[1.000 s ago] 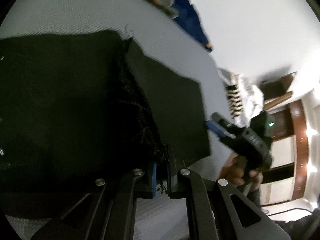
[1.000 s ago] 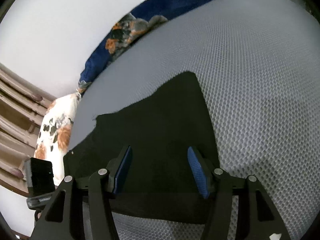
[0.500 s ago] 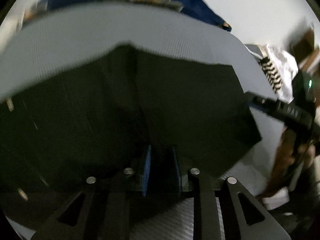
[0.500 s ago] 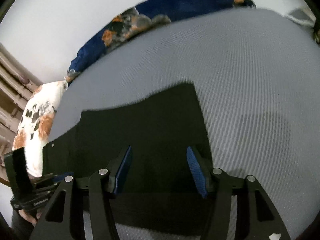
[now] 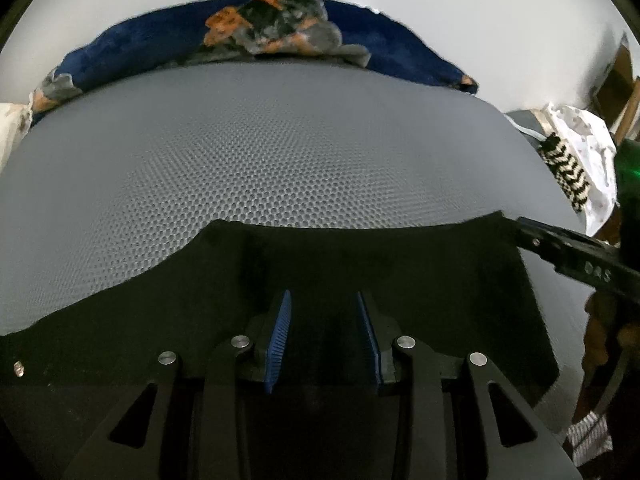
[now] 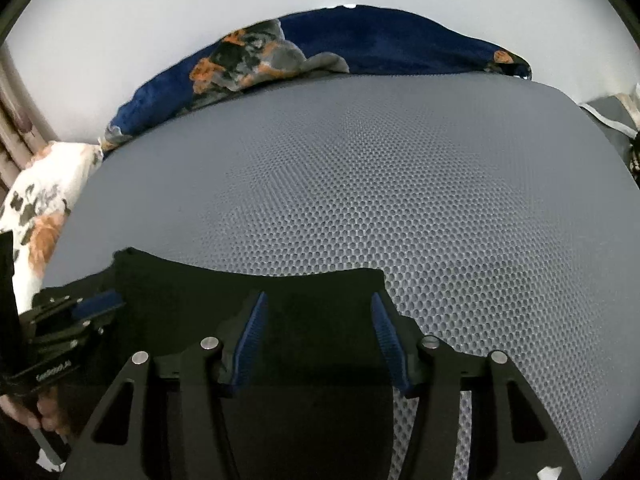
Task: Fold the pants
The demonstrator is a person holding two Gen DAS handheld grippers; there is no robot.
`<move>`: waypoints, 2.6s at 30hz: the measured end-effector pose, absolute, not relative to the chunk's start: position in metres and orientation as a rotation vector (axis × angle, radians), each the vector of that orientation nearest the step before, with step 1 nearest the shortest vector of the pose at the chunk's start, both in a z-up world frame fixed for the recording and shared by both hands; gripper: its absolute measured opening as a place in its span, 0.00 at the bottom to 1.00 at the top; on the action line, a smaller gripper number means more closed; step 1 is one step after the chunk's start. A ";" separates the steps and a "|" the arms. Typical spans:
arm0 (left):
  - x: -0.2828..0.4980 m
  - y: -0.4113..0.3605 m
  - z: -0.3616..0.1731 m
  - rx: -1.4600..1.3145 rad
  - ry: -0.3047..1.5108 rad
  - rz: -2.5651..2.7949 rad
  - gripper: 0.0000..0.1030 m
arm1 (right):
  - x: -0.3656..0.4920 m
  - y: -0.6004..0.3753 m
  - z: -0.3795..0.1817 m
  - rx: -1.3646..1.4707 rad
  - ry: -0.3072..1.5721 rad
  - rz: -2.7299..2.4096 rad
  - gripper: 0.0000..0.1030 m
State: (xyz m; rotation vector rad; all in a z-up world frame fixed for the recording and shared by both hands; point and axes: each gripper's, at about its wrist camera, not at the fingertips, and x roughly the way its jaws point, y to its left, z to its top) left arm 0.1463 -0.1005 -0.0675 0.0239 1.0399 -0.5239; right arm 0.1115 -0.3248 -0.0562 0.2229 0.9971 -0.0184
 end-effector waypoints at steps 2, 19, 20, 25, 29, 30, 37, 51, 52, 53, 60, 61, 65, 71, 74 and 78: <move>0.153 -0.102 -0.077 0.012 1.065 -0.510 0.34 | 0.112 -0.325 -0.063 0.217 1.010 -0.028 0.50; 0.138 -0.102 -0.079 0.015 1.005 -0.502 0.49 | 0.106 -0.335 -0.081 0.255 1.057 -0.055 0.49; 0.134 -0.102 -0.079 0.017 1.008 -0.502 0.51 | 0.105 -0.334 -0.081 0.248 1.058 -0.056 0.49; 0.116 -0.100 -0.080 0.031 1.020 -0.490 0.56 | 0.096 -0.330 -0.081 0.223 1.068 -0.068 0.50; 0.101 -0.095 -0.082 0.013 1.027 -0.479 0.58 | 0.087 -0.327 -0.081 0.209 1.074 -0.080 0.49; 0.098 -0.093 -0.083 0.013 1.027 -0.478 0.58 | 0.085 -0.326 -0.081 0.207 1.076 -0.082 0.50; 0.072 -0.083 -0.086 0.028 1.012 -0.477 0.62 | 0.068 -0.318 -0.082 0.189 1.091 -0.107 0.52; 0.060 -0.057 -0.079 -0.095 1.045 -0.469 0.67 | 0.026 -0.307 -0.082 0.158 1.120 -0.171 0.60; 0.062 -0.052 -0.074 -0.110 1.047 -0.459 0.67 | 0.025 -0.306 -0.082 0.160 1.120 -0.176 0.60; 0.064 -0.047 -0.069 -0.113 1.041 -0.449 0.67 | 0.025 -0.305 -0.083 0.161 1.121 -0.179 0.60; 0.076 0.013 -0.017 -0.082 0.942 -0.361 0.73 | 0.027 -0.297 -0.082 0.132 1.124 -0.202 0.61; 0.077 0.025 -0.011 -0.061 0.923 -0.338 0.74 | 0.028 -0.295 -0.081 0.128 1.126 -0.200 0.61; 0.073 0.067 -0.004 -0.021 0.895 -0.265 0.74 | 0.030 -0.287 -0.076 0.082 1.118 -0.208 0.61; 0.067 0.133 -0.016 -0.100 0.926 -0.181 0.77 | 0.033 -0.265 -0.054 -0.027 1.049 -0.252 0.62; 0.063 0.155 -0.021 -0.105 0.917 -0.103 0.77 | 0.038 -0.251 -0.048 -0.042 1.040 -0.233 0.62; 0.057 0.176 -0.026 -0.076 0.893 -0.044 0.77 | 0.050 -0.229 -0.047 -0.057 1.048 -0.202 0.62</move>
